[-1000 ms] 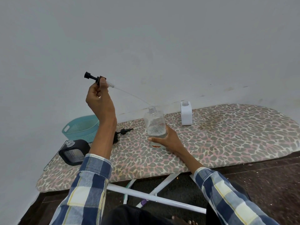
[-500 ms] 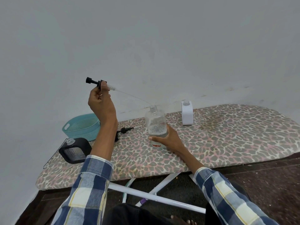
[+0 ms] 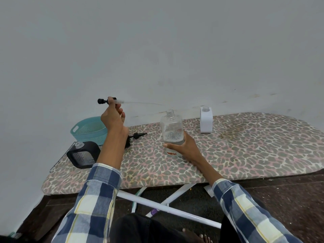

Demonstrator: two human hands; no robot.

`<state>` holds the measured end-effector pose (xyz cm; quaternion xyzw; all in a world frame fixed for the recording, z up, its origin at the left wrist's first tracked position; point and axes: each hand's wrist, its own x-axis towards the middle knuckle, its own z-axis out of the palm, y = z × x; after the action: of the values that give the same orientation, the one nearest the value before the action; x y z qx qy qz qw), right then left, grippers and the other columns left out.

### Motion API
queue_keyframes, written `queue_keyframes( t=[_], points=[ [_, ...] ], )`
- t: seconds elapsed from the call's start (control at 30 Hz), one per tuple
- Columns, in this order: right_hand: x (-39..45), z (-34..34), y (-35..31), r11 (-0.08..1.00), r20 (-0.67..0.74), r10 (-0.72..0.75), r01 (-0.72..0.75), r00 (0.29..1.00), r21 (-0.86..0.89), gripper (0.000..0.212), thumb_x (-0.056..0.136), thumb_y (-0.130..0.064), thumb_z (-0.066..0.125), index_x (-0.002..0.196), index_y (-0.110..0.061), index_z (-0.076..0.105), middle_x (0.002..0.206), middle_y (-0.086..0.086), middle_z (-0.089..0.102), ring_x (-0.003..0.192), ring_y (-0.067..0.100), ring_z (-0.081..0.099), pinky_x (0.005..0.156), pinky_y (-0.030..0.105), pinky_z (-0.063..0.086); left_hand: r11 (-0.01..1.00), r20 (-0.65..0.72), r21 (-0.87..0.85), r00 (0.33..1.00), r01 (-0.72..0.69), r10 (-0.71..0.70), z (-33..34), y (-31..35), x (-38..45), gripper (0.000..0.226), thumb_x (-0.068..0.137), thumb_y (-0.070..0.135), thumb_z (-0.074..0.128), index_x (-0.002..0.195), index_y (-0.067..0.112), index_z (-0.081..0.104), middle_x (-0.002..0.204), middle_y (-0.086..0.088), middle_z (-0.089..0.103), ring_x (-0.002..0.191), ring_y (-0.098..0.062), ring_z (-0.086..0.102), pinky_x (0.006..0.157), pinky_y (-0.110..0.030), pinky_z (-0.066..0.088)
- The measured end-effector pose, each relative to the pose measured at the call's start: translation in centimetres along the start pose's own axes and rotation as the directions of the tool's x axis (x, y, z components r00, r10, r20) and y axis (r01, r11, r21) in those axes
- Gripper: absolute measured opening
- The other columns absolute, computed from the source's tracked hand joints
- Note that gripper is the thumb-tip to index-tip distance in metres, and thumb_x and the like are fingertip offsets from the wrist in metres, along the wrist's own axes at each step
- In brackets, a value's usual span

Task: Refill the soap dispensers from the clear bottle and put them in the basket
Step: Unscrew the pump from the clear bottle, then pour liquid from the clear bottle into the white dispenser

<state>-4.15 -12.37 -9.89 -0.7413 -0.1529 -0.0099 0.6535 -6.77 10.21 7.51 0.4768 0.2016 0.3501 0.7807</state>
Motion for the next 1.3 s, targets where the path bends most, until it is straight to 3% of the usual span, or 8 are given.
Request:
queue_keyframes(
  t=[0.23,0.43,0.6,0.73,0.97,1.1,1.2,1.3],
  points=[
    [0.0,0.1,0.1,1.0,-0.004,-0.006,0.006,1.0,-0.012,0.087,0.064,-0.056,0.099,0.139,-0.034,0.061,0.127,-0.017,0.073,0.114,0.0,0.07,0.099,0.03,0.061,0.956,0.003,0.045,0.957,0.289,-0.289,-3.6,-3.5,1.3,0.026,0.1,0.038,0.073,0.091,0.015,0.068,0.074,0.003,0.062,0.061,-0.006,0.052,0.057,-0.017,0.048],
    [0.0,0.0,-0.1,1.0,0.0,-0.016,0.016,1.0,-0.001,0.087,0.06,-0.062,0.097,0.134,-0.035,0.062,0.125,-0.015,0.074,0.115,0.003,0.071,0.1,0.035,0.06,0.837,-0.004,0.4,0.914,0.373,-0.405,-5.6,-7.7,2.3,0.026,0.098,0.034,0.076,0.086,0.012,0.07,0.069,-0.003,0.063,0.053,-0.011,0.049,0.054,-0.023,0.045],
    [0.0,0.1,0.0,1.0,0.0,-0.005,0.005,1.0,0.019,0.087,0.062,-0.057,0.099,0.137,-0.031,0.063,0.124,-0.013,0.076,0.113,0.004,0.072,0.097,0.034,0.062,0.684,-0.025,0.691,0.953,0.234,-0.301,-6.2,-10.5,3.2,0.039,0.093,0.036,0.081,0.09,-0.002,0.074,0.074,-0.012,0.069,0.05,-0.019,0.05,0.051,-0.029,0.042],
    [-0.2,0.3,-0.4,1.0,0.002,0.0,0.0,1.0,0.025,0.078,0.064,-0.05,0.099,0.132,-0.033,0.064,0.12,-0.015,0.076,0.109,0.0,0.073,0.09,0.025,0.062,0.485,0.055,0.872,0.971,0.066,-0.231,-6.1,-11.4,3.2,0.049,0.088,0.043,0.084,0.105,-0.001,0.073,0.092,-0.013,0.078,0.067,-0.025,0.068,0.063,-0.036,0.056],
    [0.0,0.3,-0.1,0.999,0.0,-0.002,0.002,1.0,0.037,0.079,0.068,-0.045,0.099,0.136,-0.027,0.065,0.12,-0.014,0.076,0.108,-0.001,0.073,0.087,0.021,0.061,0.216,0.119,0.973,0.98,-0.084,-0.157,-6.0,-12.4,2.2,0.058,0.084,0.058,0.083,0.094,0.002,0.071,0.093,-0.008,0.075,0.085,-0.029,0.074,0.064,-0.035,0.056],
    [0.1,0.2,0.0,1.0,0.002,-0.013,0.013,1.0,0.028,0.083,0.065,-0.051,0.099,0.137,-0.03,0.063,0.122,-0.015,0.076,0.11,0.0,0.072,0.091,0.025,0.061,0.266,0.097,0.961,0.992,-0.072,-0.085,-6.3,-12.8,0.6,0.044,0.087,0.055,0.08,0.086,0.011,0.076,0.083,-0.005,0.076,0.077,-0.028,0.074,0.071,-0.038,0.059],
    [0.0,0.2,0.0,0.999,0.008,-0.023,0.023,1.0,0.023,0.082,0.066,-0.051,0.099,0.137,-0.031,0.063,0.122,-0.016,0.075,0.11,-0.001,0.072,0.092,0.025,0.061,0.426,0.22,0.876,0.973,-0.227,0.066,-5.7,-12.4,-2.1,0.017,0.099,0.032,0.071,0.106,0.018,0.077,0.096,0.006,0.072,0.082,-0.013,0.067,0.08,-0.033,0.056],
    [-0.1,0.4,-0.2,0.999,0.007,-0.031,0.031,0.999,0.016,0.083,0.067,-0.053,0.098,0.138,-0.033,0.061,0.124,-0.017,0.073,0.112,-0.003,0.069,0.094,0.023,0.058,0.575,0.381,0.717,0.912,-0.394,0.15,-4.7,-12.0,-4.5,0.024,0.098,0.012,0.064,0.12,0.018,0.071,0.113,0.005,0.068,0.096,-0.008,0.064,0.085,-0.025,0.055]
  ],
)
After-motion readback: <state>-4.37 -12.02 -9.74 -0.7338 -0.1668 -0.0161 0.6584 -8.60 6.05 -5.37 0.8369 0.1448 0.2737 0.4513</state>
